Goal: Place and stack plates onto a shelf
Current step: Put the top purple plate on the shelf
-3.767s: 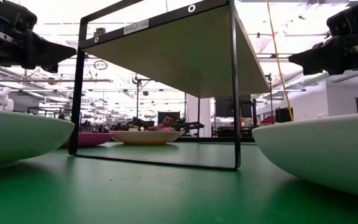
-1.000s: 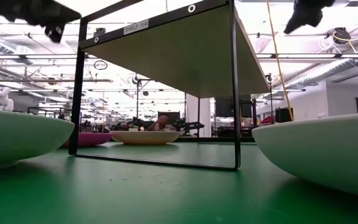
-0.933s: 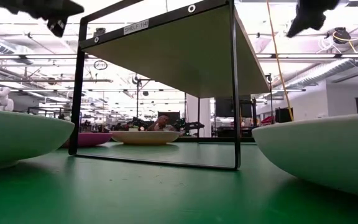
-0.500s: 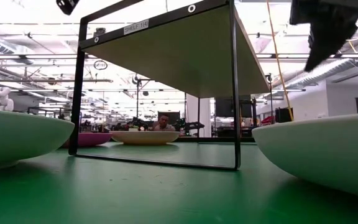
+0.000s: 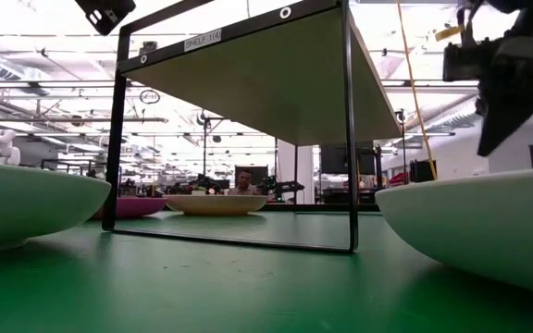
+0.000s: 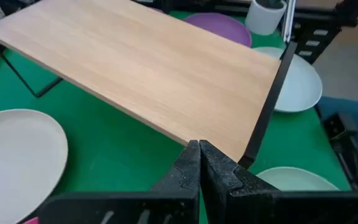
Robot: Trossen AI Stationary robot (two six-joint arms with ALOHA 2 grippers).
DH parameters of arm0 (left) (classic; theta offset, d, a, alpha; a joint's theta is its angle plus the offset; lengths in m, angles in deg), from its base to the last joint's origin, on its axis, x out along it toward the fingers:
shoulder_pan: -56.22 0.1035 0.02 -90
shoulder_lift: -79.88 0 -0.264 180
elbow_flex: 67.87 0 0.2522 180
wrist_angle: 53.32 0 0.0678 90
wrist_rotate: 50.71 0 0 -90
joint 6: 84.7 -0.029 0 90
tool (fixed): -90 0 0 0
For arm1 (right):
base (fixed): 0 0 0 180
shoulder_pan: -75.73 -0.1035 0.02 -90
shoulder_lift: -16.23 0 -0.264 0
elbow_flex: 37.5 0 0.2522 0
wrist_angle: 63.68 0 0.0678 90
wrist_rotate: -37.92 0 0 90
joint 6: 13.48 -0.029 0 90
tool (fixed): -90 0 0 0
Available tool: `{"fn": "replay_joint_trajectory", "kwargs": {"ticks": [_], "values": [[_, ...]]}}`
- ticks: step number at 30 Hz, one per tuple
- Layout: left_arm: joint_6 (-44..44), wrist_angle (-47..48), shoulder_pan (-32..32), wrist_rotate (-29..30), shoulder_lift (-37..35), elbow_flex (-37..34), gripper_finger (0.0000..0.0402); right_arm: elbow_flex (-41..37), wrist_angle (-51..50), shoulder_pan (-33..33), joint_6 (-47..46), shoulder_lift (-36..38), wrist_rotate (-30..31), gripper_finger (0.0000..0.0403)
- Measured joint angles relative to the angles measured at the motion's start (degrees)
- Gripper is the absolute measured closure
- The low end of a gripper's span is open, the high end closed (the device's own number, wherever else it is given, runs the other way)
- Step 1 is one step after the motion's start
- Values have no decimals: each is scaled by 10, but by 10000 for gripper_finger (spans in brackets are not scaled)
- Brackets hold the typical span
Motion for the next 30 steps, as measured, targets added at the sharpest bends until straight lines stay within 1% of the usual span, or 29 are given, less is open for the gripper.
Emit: {"fn": "replay_joint_trajectory", "kwargs": {"ticks": [3,6,14,17,20,30], "values": [[-2,1,-13,20,18,0,400,-11,0,-9,-14,0,-10,398],[-2,0,-19,30,32,0,400,-14,-3,-18,-16,0,0,388],[0,-2,-20,39,67,0,400,-14,-15,-25,-6,-1,8,335],[0,-4,-20,40,79,0,400,-14,-22,-25,10,-7,8,322],[0,-5,-20,40,85,0,400,-14,-41,-25,27,-14,7,317],[1,-5,-20,40,88,0,400,-14,-89,-25,24,-16,5,316]]}}
